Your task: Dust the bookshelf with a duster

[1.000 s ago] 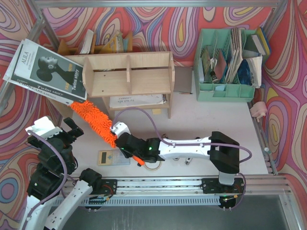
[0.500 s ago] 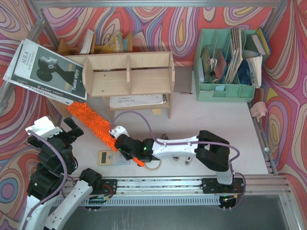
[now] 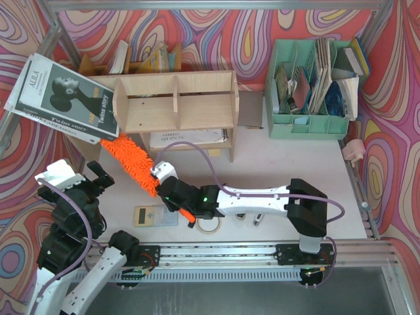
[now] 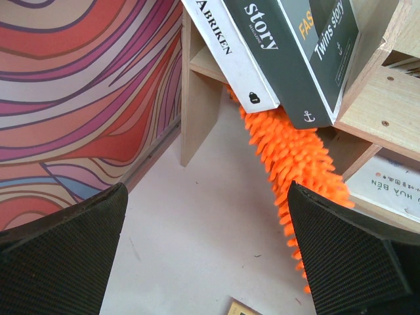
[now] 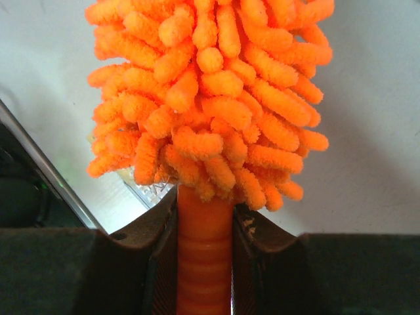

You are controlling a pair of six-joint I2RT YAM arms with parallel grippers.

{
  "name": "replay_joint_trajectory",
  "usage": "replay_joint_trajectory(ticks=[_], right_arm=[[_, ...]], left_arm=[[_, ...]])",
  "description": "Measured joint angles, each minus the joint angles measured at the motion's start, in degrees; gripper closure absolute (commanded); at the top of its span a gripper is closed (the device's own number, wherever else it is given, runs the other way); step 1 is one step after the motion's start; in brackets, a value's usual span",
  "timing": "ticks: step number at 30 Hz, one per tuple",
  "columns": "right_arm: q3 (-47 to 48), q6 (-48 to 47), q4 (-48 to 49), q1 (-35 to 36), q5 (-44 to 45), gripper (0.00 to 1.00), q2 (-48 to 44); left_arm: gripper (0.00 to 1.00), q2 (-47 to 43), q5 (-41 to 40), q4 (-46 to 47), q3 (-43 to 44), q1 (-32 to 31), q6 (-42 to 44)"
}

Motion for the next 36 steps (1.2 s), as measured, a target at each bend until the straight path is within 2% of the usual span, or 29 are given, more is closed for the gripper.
replay_joint_trajectory(ticks=[6, 23, 29, 36], right_arm=[[1.6, 0.02, 0.96, 0.0, 0.55, 1.0, -0.72], [2.14, 0.48, -1.95, -0.07, -3.23, 1.0, 7.63], [1.33, 0.5, -1.95, -0.13, -4.5, 1.0, 7.13], [-3.28, 0.28, -2.43, 0.39, -6.62, 1.0, 1.01]], left_arm=[[0.02, -0.02, 0.0, 0.0, 0.0, 0.0, 0.0], [0.02, 0.0, 0.0, 0.0, 0.0, 0.0, 0.0], [0.01, 0.0, 0.0, 0.0, 0.0, 0.0, 0.0], [0.01, 0.0, 0.0, 0.0, 0.0, 0.0, 0.0]])
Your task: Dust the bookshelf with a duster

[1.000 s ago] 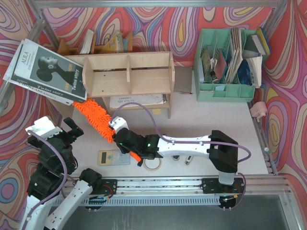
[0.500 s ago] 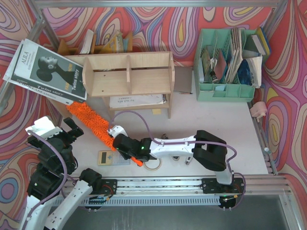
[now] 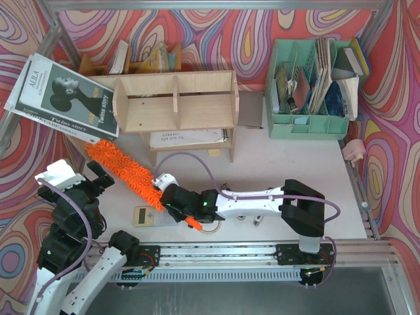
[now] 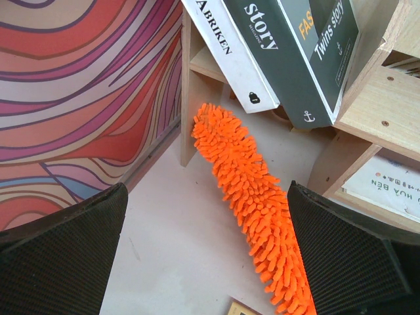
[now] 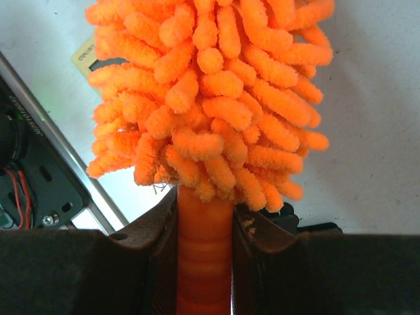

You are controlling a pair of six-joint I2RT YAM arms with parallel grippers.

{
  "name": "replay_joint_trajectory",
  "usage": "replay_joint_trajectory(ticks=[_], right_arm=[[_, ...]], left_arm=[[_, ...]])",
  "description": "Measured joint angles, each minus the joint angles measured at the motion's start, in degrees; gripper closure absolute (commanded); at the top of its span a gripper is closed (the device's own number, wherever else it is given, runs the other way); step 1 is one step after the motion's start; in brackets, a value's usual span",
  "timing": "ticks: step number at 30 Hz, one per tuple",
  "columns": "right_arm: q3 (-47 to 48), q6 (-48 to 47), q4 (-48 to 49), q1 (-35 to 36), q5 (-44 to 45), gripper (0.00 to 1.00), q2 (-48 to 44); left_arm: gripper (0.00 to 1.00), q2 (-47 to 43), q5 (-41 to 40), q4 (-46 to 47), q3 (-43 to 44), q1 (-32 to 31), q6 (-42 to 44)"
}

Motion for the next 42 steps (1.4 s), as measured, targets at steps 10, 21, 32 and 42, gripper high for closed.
replay_joint_trajectory(ticks=[10, 21, 32, 42], right_arm=[[-5.01, 0.24, -2.36, 0.66, -0.39, 1.0, -1.9], [-4.37, 0.09, -3.08, 1.11, -0.48, 1.0, -1.64], [-3.61, 0.44, -2.69, 3.34, 3.72, 1.0, -4.5], [-0.52, 8.59, -4.39, 3.48, 11.78, 1.0, -13.09]], left_arm=[[0.02, 0.13, 0.0, 0.0, 0.0, 0.0, 0.0], [0.02, 0.42, 0.0, 0.0, 0.0, 0.0, 0.0], [0.01, 0.42, 0.0, 0.0, 0.0, 0.0, 0.0], [0.02, 0.28, 0.0, 0.0, 0.0, 0.0, 0.0]])
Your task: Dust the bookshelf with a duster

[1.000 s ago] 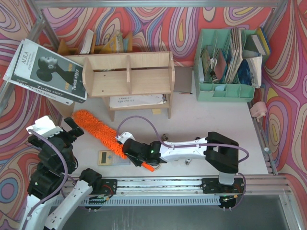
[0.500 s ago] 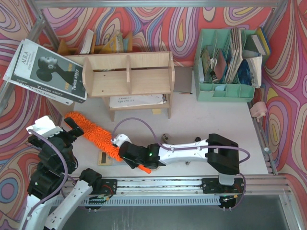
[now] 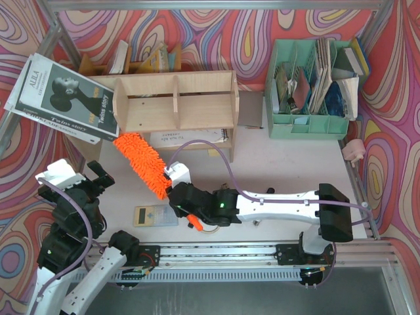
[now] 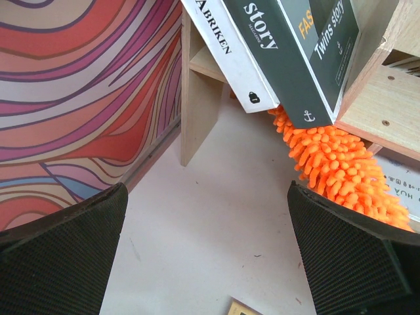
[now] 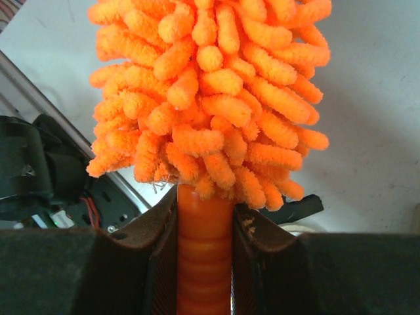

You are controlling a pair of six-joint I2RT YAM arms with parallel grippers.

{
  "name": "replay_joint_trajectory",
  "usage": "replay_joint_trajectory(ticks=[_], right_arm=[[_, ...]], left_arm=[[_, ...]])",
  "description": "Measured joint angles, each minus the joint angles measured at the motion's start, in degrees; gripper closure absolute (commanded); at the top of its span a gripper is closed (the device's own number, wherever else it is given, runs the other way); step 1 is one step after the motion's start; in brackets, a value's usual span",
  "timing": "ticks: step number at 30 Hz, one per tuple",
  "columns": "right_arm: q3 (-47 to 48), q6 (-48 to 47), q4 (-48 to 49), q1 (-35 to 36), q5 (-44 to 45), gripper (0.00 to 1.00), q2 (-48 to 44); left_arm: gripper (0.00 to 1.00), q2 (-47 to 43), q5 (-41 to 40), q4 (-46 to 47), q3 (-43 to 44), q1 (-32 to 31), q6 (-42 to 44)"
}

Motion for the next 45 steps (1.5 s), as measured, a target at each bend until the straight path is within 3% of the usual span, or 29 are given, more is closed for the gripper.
replay_joint_trajectory(ticks=[14, 29, 45], right_arm=[[13.42, 12.57, -8.63, 1.49, 3.04, 1.0, 9.66], [13.7, 18.34, -11.13, 1.97, 4.26, 1.0, 10.69], [13.97, 18.86, -13.6, -0.37, -1.75, 1.0, 14.88]], left_arm=[[0.02, -1.62, 0.48, 0.11, 0.0, 0.0, 0.0], [0.01, -1.92, 1.31, 0.2, 0.0, 0.0, 0.0], [0.01, -1.92, 1.31, 0.2, 0.0, 0.0, 0.0]])
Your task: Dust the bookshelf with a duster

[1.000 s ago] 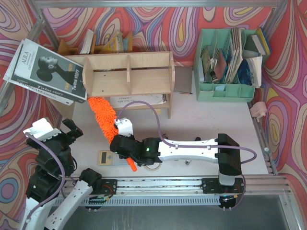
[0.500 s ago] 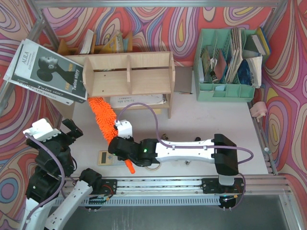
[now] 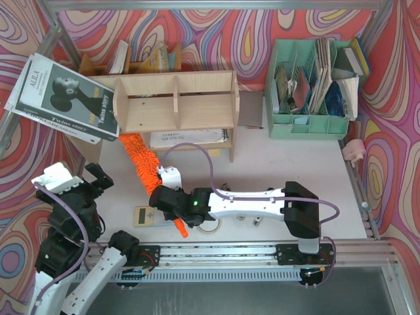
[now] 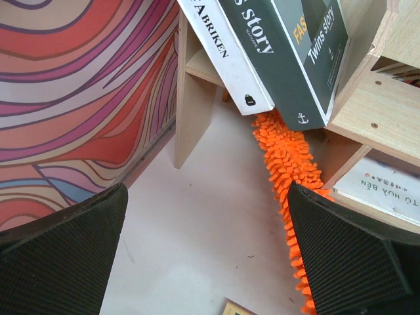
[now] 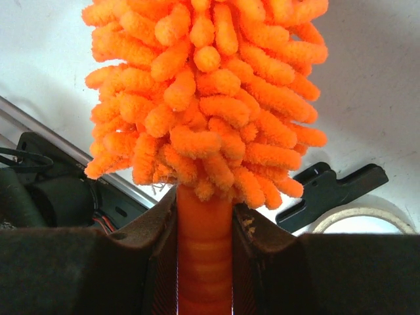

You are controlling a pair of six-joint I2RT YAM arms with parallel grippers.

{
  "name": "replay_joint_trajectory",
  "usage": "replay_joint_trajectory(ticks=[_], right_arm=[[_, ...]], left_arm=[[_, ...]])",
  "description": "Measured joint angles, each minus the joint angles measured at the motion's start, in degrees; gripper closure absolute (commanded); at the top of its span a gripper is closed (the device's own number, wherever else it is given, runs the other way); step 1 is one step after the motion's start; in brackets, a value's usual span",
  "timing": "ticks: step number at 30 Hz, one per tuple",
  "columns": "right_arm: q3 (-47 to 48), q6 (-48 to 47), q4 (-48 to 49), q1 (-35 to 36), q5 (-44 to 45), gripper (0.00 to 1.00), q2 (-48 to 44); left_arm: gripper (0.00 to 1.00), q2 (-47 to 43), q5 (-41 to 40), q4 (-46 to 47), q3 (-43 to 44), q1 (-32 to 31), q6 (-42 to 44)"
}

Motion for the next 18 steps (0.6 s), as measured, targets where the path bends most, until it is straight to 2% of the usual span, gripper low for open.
replay_joint_trajectory(ticks=[9, 18], right_arm=[[-1.84, -6.86, 3.37, 3.26, 6.45, 1.0, -3.98], [-2.49, -8.46, 3.19, 3.17, 6.99, 1.0, -4.48]], left_arm=[[0.01, 0.0, 0.0, -0.02, 0.0, 0.0, 0.0], [0.02, 0.0, 0.0, 0.0, 0.0, 0.0, 0.0]])
